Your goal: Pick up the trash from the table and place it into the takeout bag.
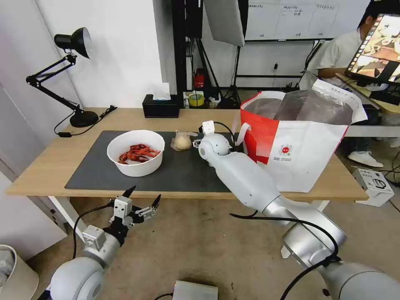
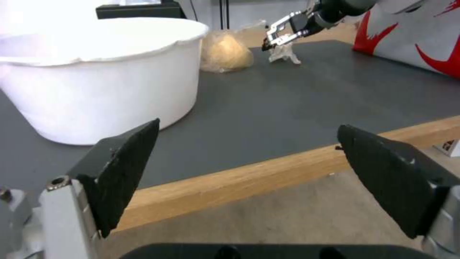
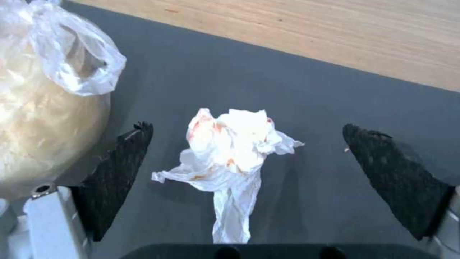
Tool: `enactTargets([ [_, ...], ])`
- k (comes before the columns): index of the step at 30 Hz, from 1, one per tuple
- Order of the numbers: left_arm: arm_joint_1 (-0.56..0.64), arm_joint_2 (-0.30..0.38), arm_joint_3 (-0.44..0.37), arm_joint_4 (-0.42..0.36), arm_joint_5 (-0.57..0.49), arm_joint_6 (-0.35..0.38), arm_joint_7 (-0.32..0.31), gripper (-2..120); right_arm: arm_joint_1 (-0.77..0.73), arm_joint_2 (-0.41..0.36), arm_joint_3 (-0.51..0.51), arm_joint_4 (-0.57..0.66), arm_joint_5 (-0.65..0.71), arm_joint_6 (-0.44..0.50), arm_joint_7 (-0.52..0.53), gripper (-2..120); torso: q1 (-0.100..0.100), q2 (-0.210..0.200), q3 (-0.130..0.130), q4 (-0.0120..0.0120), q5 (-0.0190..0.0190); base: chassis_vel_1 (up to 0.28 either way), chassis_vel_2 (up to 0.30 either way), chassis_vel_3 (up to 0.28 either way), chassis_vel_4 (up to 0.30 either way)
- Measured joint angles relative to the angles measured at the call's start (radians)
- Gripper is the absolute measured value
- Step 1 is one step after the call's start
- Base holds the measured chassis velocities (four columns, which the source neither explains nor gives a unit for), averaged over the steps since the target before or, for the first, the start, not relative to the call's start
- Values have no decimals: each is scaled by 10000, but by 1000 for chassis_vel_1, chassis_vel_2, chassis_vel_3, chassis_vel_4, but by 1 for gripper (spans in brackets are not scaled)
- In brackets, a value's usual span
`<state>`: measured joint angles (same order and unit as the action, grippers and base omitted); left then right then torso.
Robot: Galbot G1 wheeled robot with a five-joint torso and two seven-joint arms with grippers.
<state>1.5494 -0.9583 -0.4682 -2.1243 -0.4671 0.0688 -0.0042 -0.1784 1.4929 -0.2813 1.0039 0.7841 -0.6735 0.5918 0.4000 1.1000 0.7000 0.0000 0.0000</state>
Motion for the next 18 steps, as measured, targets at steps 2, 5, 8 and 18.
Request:
enactTargets([
  [2, -7, 0, 14, -4, -1, 0, 0, 100, 0, -10, -2, -9, -12, -14, -10, 100, 0, 0, 0, 0, 0, 0, 0, 0, 0],
  [5, -20, 5, 18, -4, -4, 0, 0, 100, 0, -27, -3, -20, -20, -46, -20, 100, 0, 0, 0, 0, 0, 0, 0, 0, 0],
  [8, -24, 17, 18, -4, -8, 0, 0, 100, -8, -29, -3, -29, -29, -72, -27, 100, 0, 0, 0, 0, 0, 0, 0, 0, 0],
  [18, -22, 5, 23, -12, -11, 0, -3, 100, -72, 6, -12, -19, -64, -106, -28, 100, 0, -1, 0, 0, 0, 0, 0, 0, 0],
])
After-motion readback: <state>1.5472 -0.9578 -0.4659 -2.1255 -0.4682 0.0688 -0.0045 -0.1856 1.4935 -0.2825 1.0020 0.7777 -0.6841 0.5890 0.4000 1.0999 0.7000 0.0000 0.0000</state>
